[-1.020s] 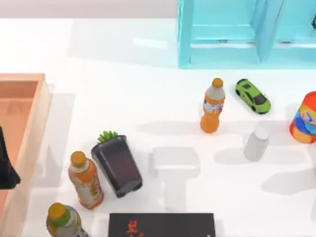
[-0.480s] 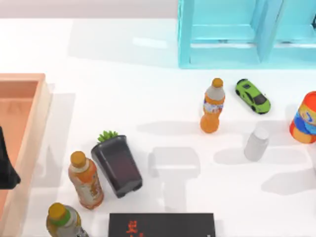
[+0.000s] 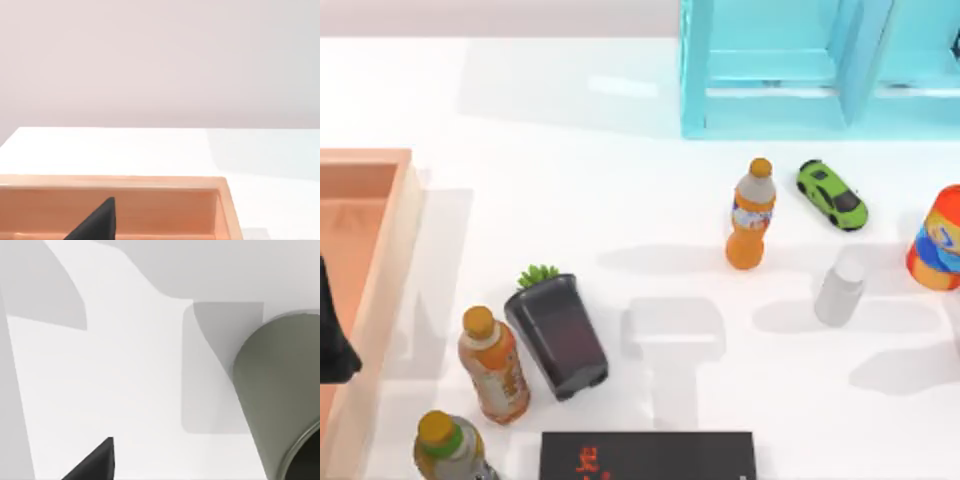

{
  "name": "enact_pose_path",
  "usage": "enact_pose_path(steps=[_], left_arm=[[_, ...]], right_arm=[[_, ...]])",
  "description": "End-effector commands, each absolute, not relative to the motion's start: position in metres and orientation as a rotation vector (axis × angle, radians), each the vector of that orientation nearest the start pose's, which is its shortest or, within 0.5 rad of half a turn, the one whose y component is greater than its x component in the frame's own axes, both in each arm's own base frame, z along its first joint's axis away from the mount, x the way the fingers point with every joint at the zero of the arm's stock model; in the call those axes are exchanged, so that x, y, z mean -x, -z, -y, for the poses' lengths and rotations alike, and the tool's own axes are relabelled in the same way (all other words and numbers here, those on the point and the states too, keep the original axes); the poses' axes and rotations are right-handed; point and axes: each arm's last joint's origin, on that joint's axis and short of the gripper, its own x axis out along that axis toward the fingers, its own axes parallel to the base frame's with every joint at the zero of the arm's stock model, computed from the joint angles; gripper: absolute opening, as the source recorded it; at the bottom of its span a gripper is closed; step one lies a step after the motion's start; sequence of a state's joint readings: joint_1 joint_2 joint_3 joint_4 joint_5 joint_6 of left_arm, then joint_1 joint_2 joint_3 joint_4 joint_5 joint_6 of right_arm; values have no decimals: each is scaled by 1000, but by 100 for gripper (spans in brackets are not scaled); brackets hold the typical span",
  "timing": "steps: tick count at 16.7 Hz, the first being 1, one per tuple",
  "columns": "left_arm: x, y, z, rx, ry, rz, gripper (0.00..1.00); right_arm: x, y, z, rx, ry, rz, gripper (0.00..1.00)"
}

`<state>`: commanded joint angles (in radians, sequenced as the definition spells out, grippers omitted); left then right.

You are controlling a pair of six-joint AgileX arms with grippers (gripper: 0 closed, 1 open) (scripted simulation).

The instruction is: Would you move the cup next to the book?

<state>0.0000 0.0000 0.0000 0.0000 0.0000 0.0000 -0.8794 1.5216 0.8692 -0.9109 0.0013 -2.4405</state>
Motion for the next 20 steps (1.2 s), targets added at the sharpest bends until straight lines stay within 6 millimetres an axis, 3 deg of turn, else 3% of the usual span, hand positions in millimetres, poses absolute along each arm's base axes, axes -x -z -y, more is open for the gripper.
enact_pose_path(steps=[3, 7, 20], left_arm=[[-106, -160, 1, 0, 0, 0, 100], [-106, -160, 1, 0, 0, 0, 100], [-106, -160, 1, 0, 0, 0, 100]], right_arm=[[-154, -142, 185, 1202, -1202, -1215, 100], [-153, -139, 184, 1201, -1204, -1215, 100], [-153, -139, 184, 1201, -1204, -1215, 2]])
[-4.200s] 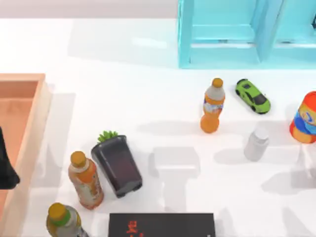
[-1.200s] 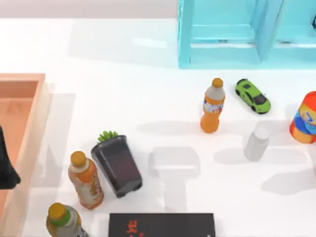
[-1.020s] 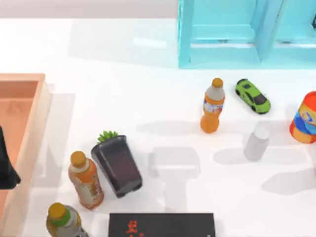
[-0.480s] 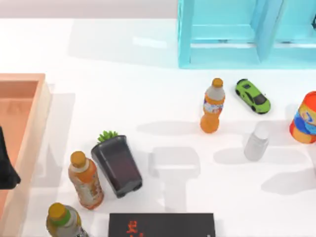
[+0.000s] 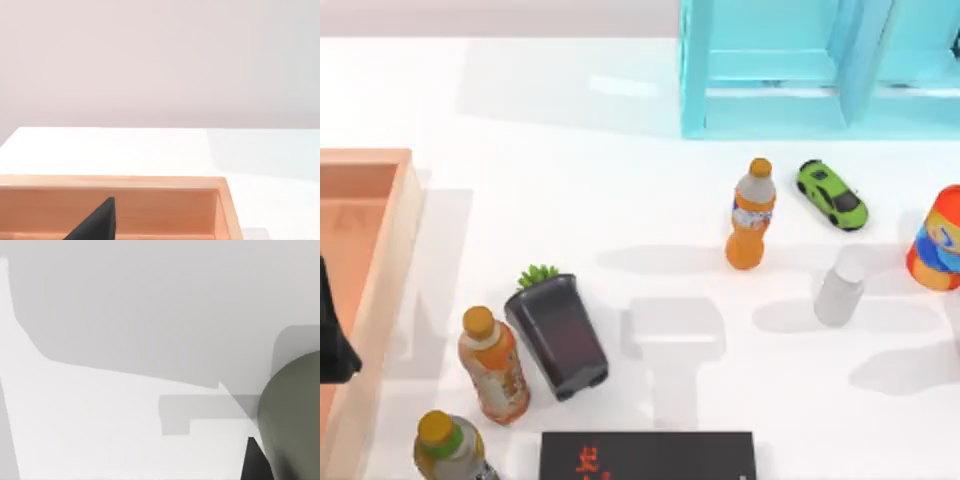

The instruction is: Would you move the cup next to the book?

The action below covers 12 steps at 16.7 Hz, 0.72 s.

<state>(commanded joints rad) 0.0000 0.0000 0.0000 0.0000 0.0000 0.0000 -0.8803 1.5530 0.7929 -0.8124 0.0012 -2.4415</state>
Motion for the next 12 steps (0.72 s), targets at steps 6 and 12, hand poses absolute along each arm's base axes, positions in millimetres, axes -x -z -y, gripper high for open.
enact_pose_path(steps=[6, 12], left_arm=[[-106, -160, 1, 0, 0, 0, 100], [-106, -160, 1, 0, 0, 0, 100]], right_arm=[[-153, -139, 184, 1201, -1204, -1215, 0], [-155, -149, 186, 1209, -1206, -1212, 0]])
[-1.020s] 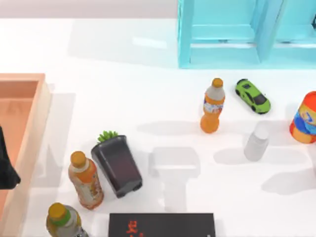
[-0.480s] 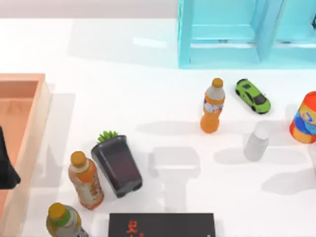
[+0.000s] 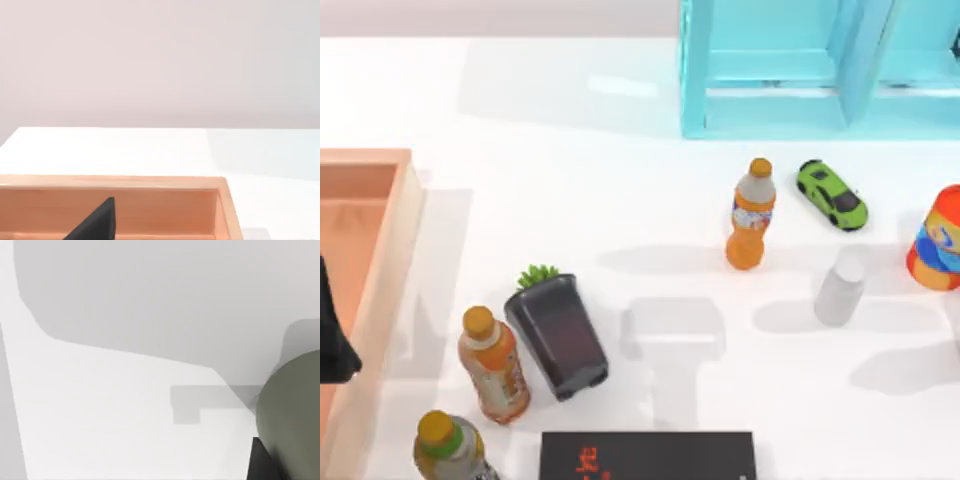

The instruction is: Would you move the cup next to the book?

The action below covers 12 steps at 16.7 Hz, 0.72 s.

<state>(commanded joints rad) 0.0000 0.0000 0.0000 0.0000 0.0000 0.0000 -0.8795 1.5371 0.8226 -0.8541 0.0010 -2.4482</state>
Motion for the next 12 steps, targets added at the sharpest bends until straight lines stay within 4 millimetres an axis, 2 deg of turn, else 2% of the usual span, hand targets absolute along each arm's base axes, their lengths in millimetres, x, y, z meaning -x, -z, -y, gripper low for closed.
enact_pose_path(steps=[6, 12], left_arm=[[-106, -160, 1, 0, 0, 0, 100], [-106, -160, 1, 0, 0, 0, 100]], right_arm=[[-153, -189, 185, 1201, -1204, -1214, 0], [-155, -189, 184, 1196, -1203, -1215, 0]])
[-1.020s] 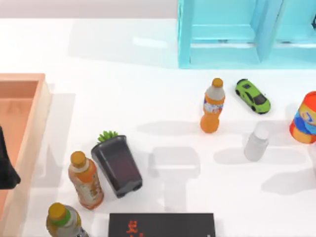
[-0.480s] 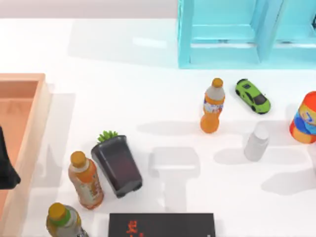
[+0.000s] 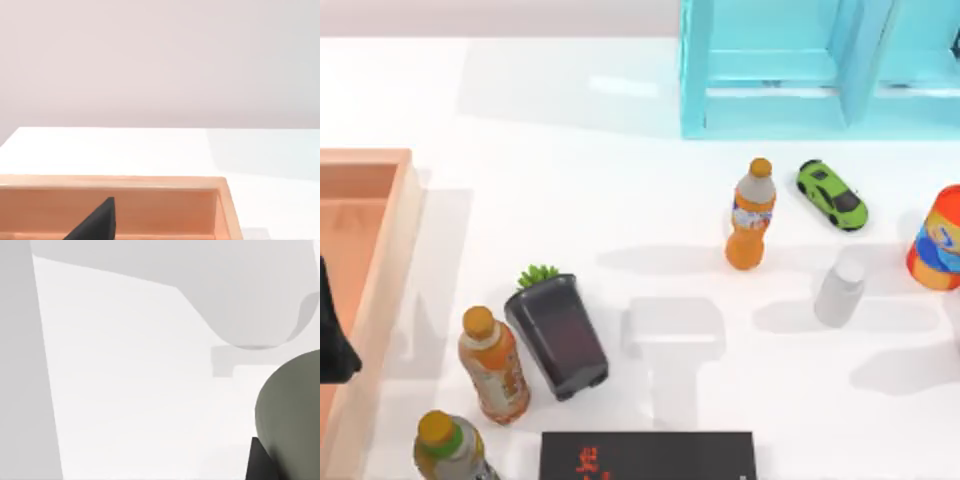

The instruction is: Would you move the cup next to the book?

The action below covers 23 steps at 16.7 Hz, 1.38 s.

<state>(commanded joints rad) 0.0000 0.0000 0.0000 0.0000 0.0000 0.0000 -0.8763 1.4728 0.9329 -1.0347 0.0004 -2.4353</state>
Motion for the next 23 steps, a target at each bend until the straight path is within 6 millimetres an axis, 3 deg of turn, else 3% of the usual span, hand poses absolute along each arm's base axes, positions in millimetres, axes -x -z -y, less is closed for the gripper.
enact_pose_path(steps=[5, 10, 14, 17, 23], left_arm=[[-106, -160, 1, 0, 0, 0, 100], [-106, -160, 1, 0, 0, 0, 100], [-106, -160, 1, 0, 0, 0, 100], [-106, -160, 1, 0, 0, 0, 100], [-106, -160, 1, 0, 0, 0, 100]], right_arm=[[-185, -212, 174, 1165, -1109, -1230, 0], [-236, -252, 130, 1044, -907, -1240, 0], [-269, -283, 70, 836, -721, -1237, 0], [-282, -297, 16, 649, -626, -1251, 0], [-274, -292, -94, 298, -467, -1385, 0]])
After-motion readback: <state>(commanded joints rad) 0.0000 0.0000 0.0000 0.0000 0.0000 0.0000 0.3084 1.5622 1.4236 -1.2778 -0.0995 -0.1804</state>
